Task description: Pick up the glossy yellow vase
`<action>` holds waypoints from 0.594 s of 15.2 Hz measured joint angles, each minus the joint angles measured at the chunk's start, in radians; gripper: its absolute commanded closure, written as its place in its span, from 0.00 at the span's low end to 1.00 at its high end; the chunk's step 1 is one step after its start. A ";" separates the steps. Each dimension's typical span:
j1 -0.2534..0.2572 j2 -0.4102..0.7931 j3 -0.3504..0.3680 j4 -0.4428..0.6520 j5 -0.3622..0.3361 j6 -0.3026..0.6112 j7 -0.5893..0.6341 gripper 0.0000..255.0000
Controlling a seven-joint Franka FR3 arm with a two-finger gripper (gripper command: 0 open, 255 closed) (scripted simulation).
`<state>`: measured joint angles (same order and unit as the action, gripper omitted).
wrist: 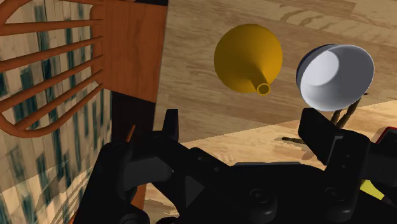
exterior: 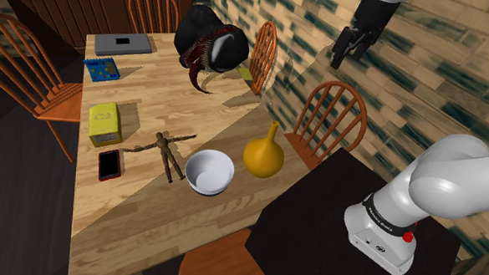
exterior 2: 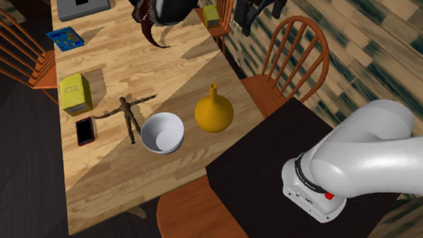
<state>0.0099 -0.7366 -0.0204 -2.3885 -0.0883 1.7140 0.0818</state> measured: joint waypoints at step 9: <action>0.030 0.103 0.016 -0.144 0.029 0.248 0.023 0.00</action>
<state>0.0399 -0.6341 -0.0049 -2.5325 -0.0594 1.9620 0.1050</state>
